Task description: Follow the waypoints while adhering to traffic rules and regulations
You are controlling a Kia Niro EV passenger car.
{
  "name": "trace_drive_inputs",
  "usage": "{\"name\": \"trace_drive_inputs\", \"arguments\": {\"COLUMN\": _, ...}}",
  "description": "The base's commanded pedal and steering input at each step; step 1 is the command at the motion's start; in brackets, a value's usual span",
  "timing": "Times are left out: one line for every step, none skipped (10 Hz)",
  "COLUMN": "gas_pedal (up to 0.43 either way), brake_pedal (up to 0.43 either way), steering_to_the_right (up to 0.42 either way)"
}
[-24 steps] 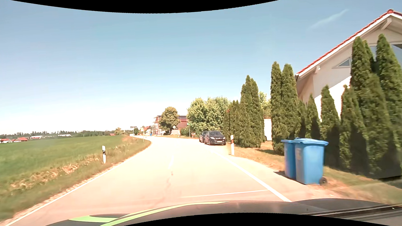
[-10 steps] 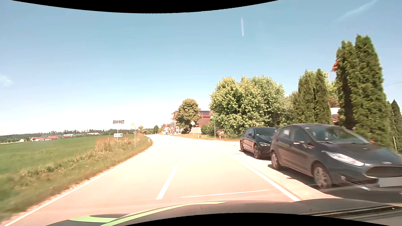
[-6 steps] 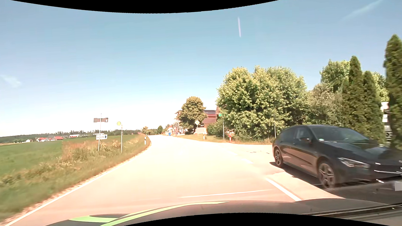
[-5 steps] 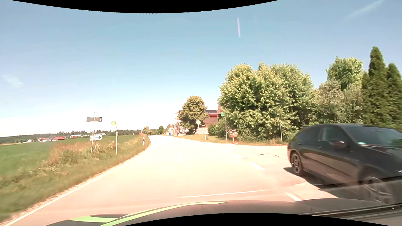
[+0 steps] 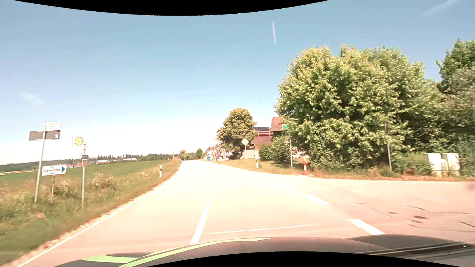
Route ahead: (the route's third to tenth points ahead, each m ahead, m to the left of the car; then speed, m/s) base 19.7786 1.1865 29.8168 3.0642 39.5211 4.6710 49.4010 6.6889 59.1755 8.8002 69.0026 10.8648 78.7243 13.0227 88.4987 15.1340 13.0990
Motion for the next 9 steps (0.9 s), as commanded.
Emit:
{"name": "trace_drive_inputs", "arguments": {"gas_pedal": 0.157, "brake_pedal": 0.0, "steering_to_the_right": -0.052}}
{"name": "trace_drive_inputs", "arguments": {"gas_pedal": 0.157, "brake_pedal": 0.0, "steering_to_the_right": -0.052}}
{"name": "trace_drive_inputs", "arguments": {"gas_pedal": 0.157, "brake_pedal": 0.0, "steering_to_the_right": -0.052}}
{"name": "trace_drive_inputs", "arguments": {"gas_pedal": 0.157, "brake_pedal": 0.0, "steering_to_the_right": -0.052}}
{"name": "trace_drive_inputs", "arguments": {"gas_pedal": 0.157, "brake_pedal": 0.0, "steering_to_the_right": -0.051}}
{"name": "trace_drive_inputs", "arguments": {"gas_pedal": 0.157, "brake_pedal": 0.0, "steering_to_the_right": -0.05}}
{"name": "trace_drive_inputs", "arguments": {"gas_pedal": 0.157, "brake_pedal": 0.0, "steering_to_the_right": -0.047}}
{"name": "trace_drive_inputs", "arguments": {"gas_pedal": 0.157, "brake_pedal": 0.0, "steering_to_the_right": -0.043}}
{"name": "trace_drive_inputs", "arguments": {"gas_pedal": 0.157, "brake_pedal": 0.0, "steering_to_the_right": -0.041}}
